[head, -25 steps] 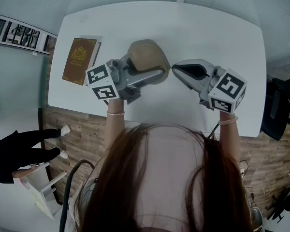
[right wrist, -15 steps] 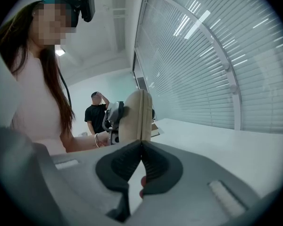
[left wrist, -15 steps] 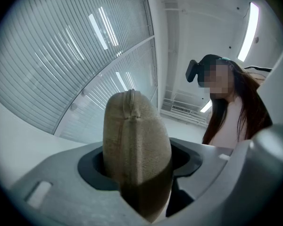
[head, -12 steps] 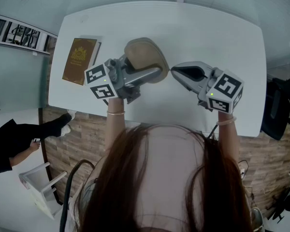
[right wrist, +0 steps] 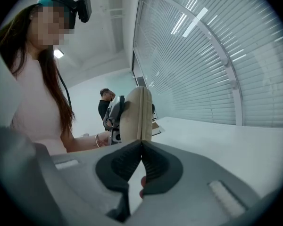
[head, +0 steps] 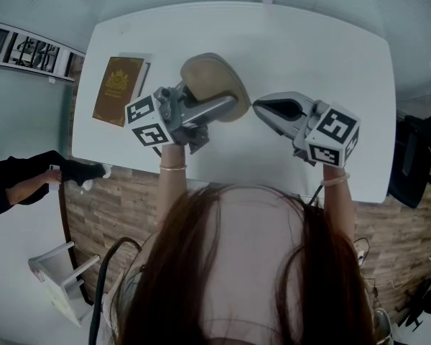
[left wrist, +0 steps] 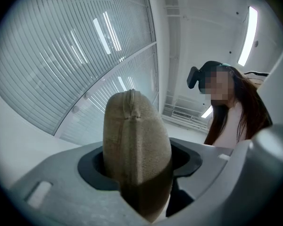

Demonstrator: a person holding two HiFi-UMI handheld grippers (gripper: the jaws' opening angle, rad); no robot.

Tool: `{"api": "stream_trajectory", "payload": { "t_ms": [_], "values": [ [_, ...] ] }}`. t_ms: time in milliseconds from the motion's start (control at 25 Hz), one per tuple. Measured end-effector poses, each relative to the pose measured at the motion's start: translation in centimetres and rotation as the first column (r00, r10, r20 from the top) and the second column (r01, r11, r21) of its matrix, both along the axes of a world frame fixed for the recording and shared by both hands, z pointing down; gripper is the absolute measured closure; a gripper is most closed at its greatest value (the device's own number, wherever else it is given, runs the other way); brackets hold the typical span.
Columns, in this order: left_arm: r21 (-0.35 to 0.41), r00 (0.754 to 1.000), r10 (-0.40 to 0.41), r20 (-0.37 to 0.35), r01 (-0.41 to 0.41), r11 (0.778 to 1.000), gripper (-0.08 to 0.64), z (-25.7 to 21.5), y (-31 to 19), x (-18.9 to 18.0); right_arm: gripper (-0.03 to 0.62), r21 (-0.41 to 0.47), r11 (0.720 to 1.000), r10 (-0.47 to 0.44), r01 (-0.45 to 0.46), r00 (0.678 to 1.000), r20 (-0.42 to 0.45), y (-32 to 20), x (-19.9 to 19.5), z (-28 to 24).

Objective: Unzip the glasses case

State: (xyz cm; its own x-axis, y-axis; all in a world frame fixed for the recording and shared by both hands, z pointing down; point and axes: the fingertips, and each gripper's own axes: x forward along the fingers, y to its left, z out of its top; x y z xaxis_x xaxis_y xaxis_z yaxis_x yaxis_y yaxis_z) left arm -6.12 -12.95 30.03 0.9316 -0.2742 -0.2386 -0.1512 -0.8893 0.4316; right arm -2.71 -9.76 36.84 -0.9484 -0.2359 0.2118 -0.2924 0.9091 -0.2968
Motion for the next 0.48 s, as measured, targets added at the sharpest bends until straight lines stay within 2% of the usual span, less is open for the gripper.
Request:
{"api": "stream_trajectory", "payload": {
  "t_ms": [480],
  "values": [
    [-0.032,0.997,-0.041,-0.072,0.039,0.999,0.267,-0.39,-0.81,-0.93,0.589,-0.014,1.0,-0.01,0.01,1.0,0.001,-0.01,-0.39,0.36]
  ]
}}
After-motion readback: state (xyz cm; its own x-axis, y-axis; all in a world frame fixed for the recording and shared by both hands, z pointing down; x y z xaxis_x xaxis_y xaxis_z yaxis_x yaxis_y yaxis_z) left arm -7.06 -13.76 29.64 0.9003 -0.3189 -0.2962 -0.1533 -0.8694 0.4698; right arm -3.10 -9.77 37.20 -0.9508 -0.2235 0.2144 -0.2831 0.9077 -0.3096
